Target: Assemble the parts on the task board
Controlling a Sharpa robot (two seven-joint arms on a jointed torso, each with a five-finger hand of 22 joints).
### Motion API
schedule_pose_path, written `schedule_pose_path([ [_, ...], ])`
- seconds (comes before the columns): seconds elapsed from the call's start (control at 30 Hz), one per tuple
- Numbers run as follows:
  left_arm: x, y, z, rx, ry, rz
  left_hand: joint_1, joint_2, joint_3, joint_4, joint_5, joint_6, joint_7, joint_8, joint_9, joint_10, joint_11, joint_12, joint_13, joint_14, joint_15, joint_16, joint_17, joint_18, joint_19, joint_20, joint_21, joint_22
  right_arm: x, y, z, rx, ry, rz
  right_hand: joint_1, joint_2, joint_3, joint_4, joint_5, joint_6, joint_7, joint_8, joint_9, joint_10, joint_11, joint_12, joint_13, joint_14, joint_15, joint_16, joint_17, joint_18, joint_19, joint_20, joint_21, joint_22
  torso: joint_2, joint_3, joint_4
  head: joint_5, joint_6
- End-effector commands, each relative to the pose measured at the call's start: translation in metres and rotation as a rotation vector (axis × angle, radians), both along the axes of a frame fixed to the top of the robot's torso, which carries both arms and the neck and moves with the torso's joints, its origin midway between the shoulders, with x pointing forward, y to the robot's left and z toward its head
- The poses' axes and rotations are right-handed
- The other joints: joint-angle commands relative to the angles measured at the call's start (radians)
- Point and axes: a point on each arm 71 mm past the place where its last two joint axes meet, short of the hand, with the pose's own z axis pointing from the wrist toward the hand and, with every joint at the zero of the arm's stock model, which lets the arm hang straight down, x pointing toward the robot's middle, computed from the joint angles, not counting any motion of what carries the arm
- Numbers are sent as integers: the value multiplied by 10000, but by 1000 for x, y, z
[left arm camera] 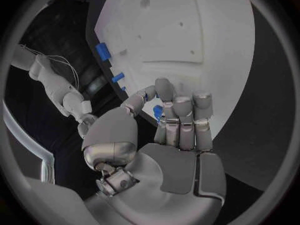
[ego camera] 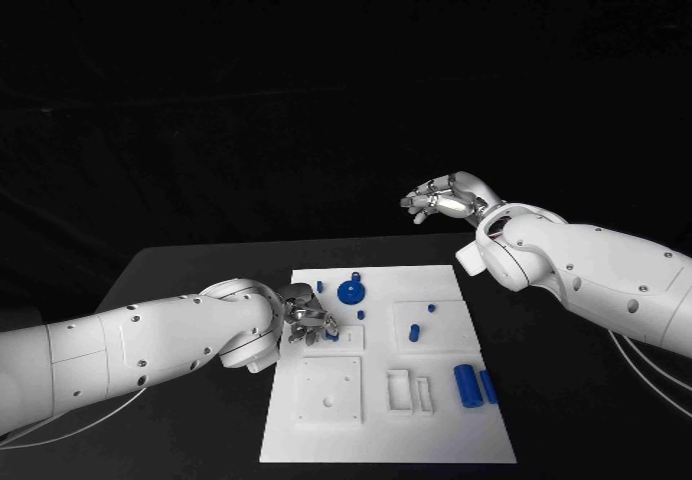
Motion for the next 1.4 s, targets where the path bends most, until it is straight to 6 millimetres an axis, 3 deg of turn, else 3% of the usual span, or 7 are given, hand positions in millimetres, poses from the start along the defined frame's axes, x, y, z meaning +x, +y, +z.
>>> schedule_pose_path([
  [0.03, -2, -4, -1, 1, 180, -311, 6, 133, 80, -14, 117, 1087, -837, 43, 453, -262, -299, 38, 22, 516, -610, 62, -16, 115, 39, -1027, 63, 150, 0, 1, -1, -10, 147, 117, -78, 63, -38, 2, -24, -49, 3, 59, -18, 84, 5, -67, -20, 77, 19, -57, -14, -53, -17, 75, -33, -17, -2, 2, -2, 19, 8],
  [0.77, -1, -3, -2, 53, 243, -305, -11, 98, 83, -5, 44, 1083, -827, 4, 462, -284, -289, 21, 52, 503, -602, 66, -42, 114, 27, -1018, 69, 147, 1, 4, -3, -103, 436, 269, -95, 56, -81, 30, -168, -59, 6, 66, -51, 99, 18, -108, -198, 130, 4, -94, -40, 1, 6, 114, -41, -38, 0, 12, -1, 19, -16],
  [0.8, 0, -3, -2, 55, 241, -300, -41, 94, 65, 14, -42, 1089, -827, -3, 466, -286, -286, 18, 60, 502, -599, 69, -49, 111, 27, -1015, 70, 145, 1, 4, -3, -101, 429, 263, -111, 59, -89, 42, -172, -62, 7, 65, -55, 95, 22, -113, -214, 125, 9, -102, -44, 2, -1, 120, -47, -41, 2, 8, -2, 21, -21],
  [0.83, 0, -3, -2, 58, 238, -300, -145, 130, 4, 85, -452, 1113, -830, -15, 477, -278, -284, 16, 86, 502, -594, 79, -63, 105, 29, -1006, 68, 134, 1, 5, -4, -104, 435, 278, -121, 59, -95, 49, -174, -62, 7, 65, -57, 93, 24, -116, -224, 122, 11, -108, -47, 2, -5, 123, -49, -42, 0, 7, -1, 22, -23],
  [0.87, 1, -3, -2, 64, 239, -303, -180, 136, -2, 103, -604, 1123, -830, -28, 482, -276, -291, 12, 102, 499, -596, 84, -73, 106, 23, -1005, 62, 127, 1, 5, -4, -104, 440, 286, -128, 59, -100, 54, -176, -64, 8, 65, -59, 91, 26, -119, -234, 120, 13, -112, -49, 4, -9, 126, -52, -44, 1, 8, -3, 22, -24],
  [1.4, 0, -6, -5, 119, 391, -442, -317, 124, -13, 198, -825, 1267, -871, -50, 527, -201, -329, 41, 215, 543, -636, 198, -86, 121, 52, -1012, 88, 121, 1, 6, -5, -126, 512, 310, -136, 61, -109, 65, -173, -65, 7, 67, -68, 83, 33, -131, -280, 105, 21, -135, -60, 11, -34, 136, -68, -50, 3, 5, 0, 3, -76],
])
